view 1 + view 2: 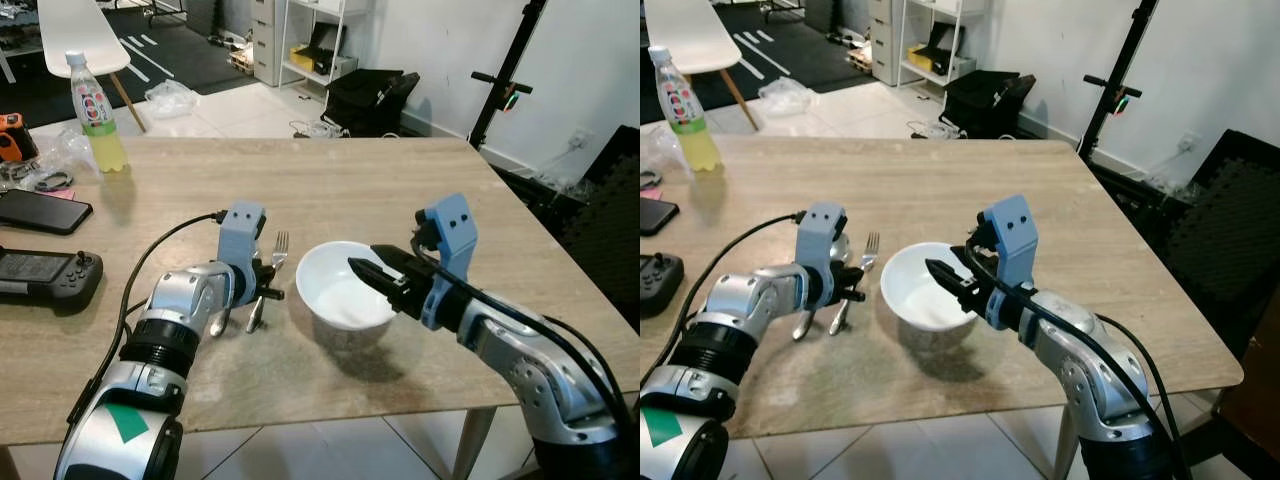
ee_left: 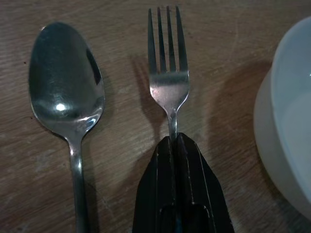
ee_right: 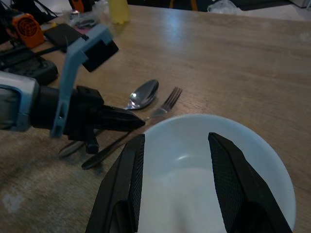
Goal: Setting the table
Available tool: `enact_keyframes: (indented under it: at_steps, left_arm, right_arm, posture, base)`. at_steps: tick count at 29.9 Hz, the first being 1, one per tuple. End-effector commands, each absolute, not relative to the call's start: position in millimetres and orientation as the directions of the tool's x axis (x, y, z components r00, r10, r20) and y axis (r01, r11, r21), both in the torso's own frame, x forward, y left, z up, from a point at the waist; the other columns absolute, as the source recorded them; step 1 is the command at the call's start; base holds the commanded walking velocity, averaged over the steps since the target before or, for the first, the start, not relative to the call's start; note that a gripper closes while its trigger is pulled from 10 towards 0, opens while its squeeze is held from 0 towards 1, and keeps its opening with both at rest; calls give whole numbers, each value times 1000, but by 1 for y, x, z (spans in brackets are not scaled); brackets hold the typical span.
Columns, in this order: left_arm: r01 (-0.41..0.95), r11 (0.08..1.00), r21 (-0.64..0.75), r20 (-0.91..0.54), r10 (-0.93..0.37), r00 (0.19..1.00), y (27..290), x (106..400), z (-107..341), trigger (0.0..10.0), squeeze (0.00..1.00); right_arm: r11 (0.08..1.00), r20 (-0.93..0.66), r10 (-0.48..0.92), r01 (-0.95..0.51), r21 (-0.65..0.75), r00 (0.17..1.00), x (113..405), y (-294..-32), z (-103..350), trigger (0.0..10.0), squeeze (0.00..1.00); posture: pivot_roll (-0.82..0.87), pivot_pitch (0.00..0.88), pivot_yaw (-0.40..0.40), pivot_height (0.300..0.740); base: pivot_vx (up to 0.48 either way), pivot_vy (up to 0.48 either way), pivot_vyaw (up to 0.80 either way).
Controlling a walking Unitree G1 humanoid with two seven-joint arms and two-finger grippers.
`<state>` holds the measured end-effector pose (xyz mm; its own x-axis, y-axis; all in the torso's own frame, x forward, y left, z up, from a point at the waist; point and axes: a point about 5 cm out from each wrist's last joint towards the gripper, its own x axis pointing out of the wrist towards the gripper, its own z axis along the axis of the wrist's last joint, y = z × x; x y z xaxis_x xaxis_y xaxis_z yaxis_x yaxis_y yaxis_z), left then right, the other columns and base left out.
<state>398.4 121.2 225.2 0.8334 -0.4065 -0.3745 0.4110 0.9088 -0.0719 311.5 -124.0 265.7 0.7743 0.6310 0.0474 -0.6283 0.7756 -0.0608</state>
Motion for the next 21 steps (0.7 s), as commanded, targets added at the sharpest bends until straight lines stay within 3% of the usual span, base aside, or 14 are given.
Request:
enact_keyframes:
  at_steps: [1,9,10,21]
  left_arm:
    - [408,912,-53,-401,-394,827,124,399,221,10000,0]
    - [357,931,-69,-402,-354,845,130,406,221,10000,0]
    - [346,936,-67,-402,-343,849,130,407,219,10000,1000]
    - [374,922,-102,-390,-383,837,125,407,220,10000,1000]
  right_arm:
    - [770,63,639,-636,-58,767,308,-123,270,10000,0]
    - [763,80,646,-644,-49,759,304,-121,271,10000,0]
    - [763,83,647,-645,-47,758,303,-120,271,10000,0]
    - [754,87,656,-655,-43,750,303,-117,272,10000,0]
  posture:
    - [133,159,-8,740]
    - [127,165,2,740]
    - [124,165,2,740]
    - [129,166,-8,740]
  base:
    - [0,0,0]
    - [0,0,0]
    - [0,0,0]
    - [0,0,0]
